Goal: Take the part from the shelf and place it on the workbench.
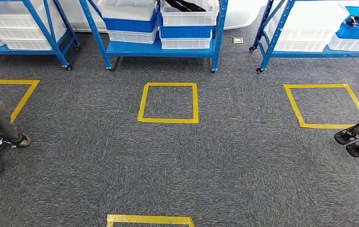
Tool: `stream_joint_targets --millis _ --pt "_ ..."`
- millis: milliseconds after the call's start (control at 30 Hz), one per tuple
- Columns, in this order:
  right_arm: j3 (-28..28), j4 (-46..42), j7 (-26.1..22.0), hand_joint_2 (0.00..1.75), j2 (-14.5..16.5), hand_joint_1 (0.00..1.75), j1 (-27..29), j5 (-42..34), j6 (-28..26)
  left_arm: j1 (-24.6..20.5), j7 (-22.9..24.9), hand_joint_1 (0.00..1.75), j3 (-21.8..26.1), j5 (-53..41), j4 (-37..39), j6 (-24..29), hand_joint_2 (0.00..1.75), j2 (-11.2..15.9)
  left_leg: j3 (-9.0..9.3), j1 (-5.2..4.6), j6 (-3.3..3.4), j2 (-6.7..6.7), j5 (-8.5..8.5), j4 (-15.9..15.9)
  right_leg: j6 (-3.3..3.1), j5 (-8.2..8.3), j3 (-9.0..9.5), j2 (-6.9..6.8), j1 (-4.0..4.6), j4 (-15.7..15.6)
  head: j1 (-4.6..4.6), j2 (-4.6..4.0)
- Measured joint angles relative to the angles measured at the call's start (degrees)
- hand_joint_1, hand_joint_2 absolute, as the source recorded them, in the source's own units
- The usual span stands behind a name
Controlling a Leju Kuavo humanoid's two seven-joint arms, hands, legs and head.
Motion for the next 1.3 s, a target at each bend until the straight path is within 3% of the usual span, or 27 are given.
stream_joint_targets --millis 67,100,133,233,300,400,467,533,600,633,700,733,800,867,933,1000,1067,1100,1133,1167,1233,1300 --pt "0.1 0.0 0.0 0.00 0.0 0.00 0.1 0.0 0.2 -0.1 0.1 0.00 0.0 0.0 0.0 0.0 0.00 0.0 -3.88 0.33 -0.59 0.72 -3.43 7.7 -0.21 -0.14 0.02 -0.59 0.06 0.0 -0.14 0.00" --pt "0.1 0.0 0.0 0.00 0.0 0.00 0.2 0.0 0.3 0.0 0.1 0.00 0.0 0.0 0.0 0.0 0.00 0.0 -4.89 0.49 -0.75 0.88 -3.56 9.3 -0.25 -0.20 0.06 -0.87 0.07 0.0 -0.15 0.00" --pt "0.1 0.0 0.0 0.00 0.0 0.00 0.2 0.0 0.4 0.0 0.2 0.00 0.0 0.0 0.0 0.0 0.00 0.0 -4.75 0.65 -0.82 1.04 -2.46 8.6 -0.24 -0.29 0.16 -1.13 0.06 0.0 -0.16 0.00" --pt "0.2 0.0 0.0 0.00 0.1 0.00 0.1 0.1 0.5 -0.1 0.2 0.00 0.0 0.0 0.0 0.0 0.00 0.1 0.43 0.75 -0.57 2.46 3.44 -2.3 0.17 -0.74 0.72 -1.83 0.20 0.1 -0.17 0.00" --pt "0.2 0.0 0.0 0.00 0.1 0.00 0.1 0.1 0.5 -0.2 0.2 0.00 0.0 0.0 0.0 0.0 0.00 0.1 2.30 0.44 -0.04 2.98 4.60 -6.3 0.73 -1.07 0.92 -2.28 0.52 0.1 -0.11 0.00" --pt "0.3 0.0 0.1 0.00 0.1 0.00 0.0 0.2 0.6 -0.3 0.2 0.00 0.0 0.1 0.0 0.1 0.00 0.0 2.45 0.09 1.15 1.98 4.77 -6.9 1.71 -1.46 1.03 -2.75 0.72 0.1 -0.09 0.00" --pt "0.3 0.0 0.1 0.00 0.1 0.00 -0.1 0.2 0.6 -0.3 0.2 0.00 0.0 0.3 0.0 0.1 0.00 0.0 2.80 0.21 2.06 1.38 5.19 -7.6 1.82 -3.33 -0.33 -1.64 0.65 3.4 0.02 0.00" --pt "0.3 0.0 0.1 0.00 0.1 0.00 0.0 0.2 0.6 -0.3 0.2 0.00 0.0 0.3 0.0 0.1 0.00 0.0 2.85 0.22 2.53 0.81 5.31 -7.7 1.41 -6.69 -3.95 -0.34 0.50 10.7 0.18 0.00" --pt "0.3 0.0 0.2 0.00 0.1 0.00 0.2 0.2 0.6 -0.3 0.2 0.00 0.0 0.3 0.0 0.2 0.00 0.0 2.84 0.10 2.64 -0.02 5.29 -7.7 1.64 -8.40 -7.12 0.01 0.45 16.6 0.20 0.00" --pt "0.3 0.0 0.2 0.00 0.1 0.00 0.2 0.2 0.6 -0.3 0.2 0.00 0.0 0.3 0.0 0.2 0.00 0.0 2.88 0.05 2.64 -0.52 5.27 -7.6 2.05 -7.83 -7.31 0.10 0.45 16.5 0.21 0.00" --pt "0.3 0.0 0.2 0.00 0.1 0.00 0.3 0.2 0.6 -0.3 0.1 0.00 0.0 0.4 0.0 0.1 0.00 -0.1 3.04 0.02 2.52 -1.52 5.21 -7.5 2.99 -4.33 -4.41 0.60 0.39 9.8 0.22 0.00" --pt "0.3 0.0 0.2 0.00 0.1 0.00 0.2 0.3 0.6 -0.3 0.0 0.00 0.0 0.5 0.0 0.1 0.00 -0.1 3.11 -0.06 2.38 -1.93 5.13 -7.4 3.13 -2.59 -2.62 1.11 0.35 5.6 0.24 0.00" --pt "0.4 0.0 0.2 0.00 0.1 0.00 0.2 0.5 0.6 -0.3 -0.2 0.00 0.0 0.6 0.0 0.1 0.00 -0.1 3.09 -0.28 1.93 -2.61 4.89 -7.2 2.62 -0.67 -0.63 1.74 0.42 0.7 0.23 0.00" --pt "0.4 0.0 0.2 0.00 0.0 0.00 0.1 0.5 0.7 -0.3 -0.3 0.00 0.0 0.6 0.0 0.2 0.00 0.0 2.95 -0.36 1.44 -3.05 4.77 -7.1 1.69 -0.42 -0.39 1.39 0.55 0.3 0.21 0.00" --pt "0.5 0.0 0.2 0.00 0.1 0.00 0.0 0.5 0.8 -0.3 -0.3 0.00 0.0 0.6 0.0 0.2 0.00 0.1 2.54 -0.22 0.95 -2.46 4.08 -6.2 0.88 -0.18 -0.04 0.84 0.18 0.1 0.16 0.00" --pt "0.5 0.0 0.2 0.00 0.1 0.00 0.1 0.4 0.9 -0.4 -0.3 0.00 0.0 0.4 0.0 0.2 0.00 0.1 0.56 0.02 0.28 -0.68 1.20 -1.7 0.18 -0.01 0.13 0.25 -0.12 0.0 -0.13 0.00" --pt "0.5 0.0 0.2 0.00 0.1 0.00 0.2 0.2 0.9 -0.5 -0.3 0.00 0.0 0.3 0.0 0.2 0.00 0.1 -3.18 0.35 -0.41 0.58 -2.47 5.9 -0.11 -0.08 0.12 -0.42 -0.04 0.0 -0.36 0.00" --pt "0.5 0.0 0.2 0.00 0.1 0.00 0.3 0.1 0.9 -0.5 -0.3 0.00 0.0 0.2 0.0 0.2 0.00 0.2 -4.65 0.54 -0.66 0.80 -3.24 8.7 -0.14 -0.11 0.11 -0.77 -0.02 0.0 -0.34 0.00" --pt "0.5 0.0 0.2 0.00 0.1 0.00 0.3 0.1 0.9 -0.5 -0.3 0.00 0.0 0.2 0.0 0.1 0.00 0.2 -5.17 0.74 -0.83 0.96 -2.85 9.4 -0.16 -0.15 0.12 -1.10 -0.02 0.0 -0.36 0.00" --pt "0.5 0.0 0.2 0.00 0.1 0.00 0.4 0.1 0.9 -0.5 -0.3 0.00 0.0 0.2 0.0 0.1 0.00 0.2 -4.49 0.94 -0.92 1.10 -1.39 7.7 -0.12 -0.21 0.18 -1.33 -0.03 0.0 -0.36 0.00" --pt "0.5 0.0 0.2 0.00 0.1 0.00 0.3 -0.1 0.9 -0.6 -0.3 0.00 0.0 0.2 0.0 0.0 0.00 0.3 -0.61 1.18 -0.92 1.71 2.54 -0.3 0.09 -0.38 0.39 -1.61 -0.02 0.1 -0.37 0.00" --pt "0.5 0.0 0.3 0.00 0.1 0.00 0.2 -0.3 0.9 -0.6 -0.5 0.00 0.0 0.2 -0.1 -0.3 0.00 0.3 2.30 1.04 -0.60 2.06 4.48 -6.0 0.56 -0.68 0.40 -1.75 0.33 0.1 -0.31 0.00"
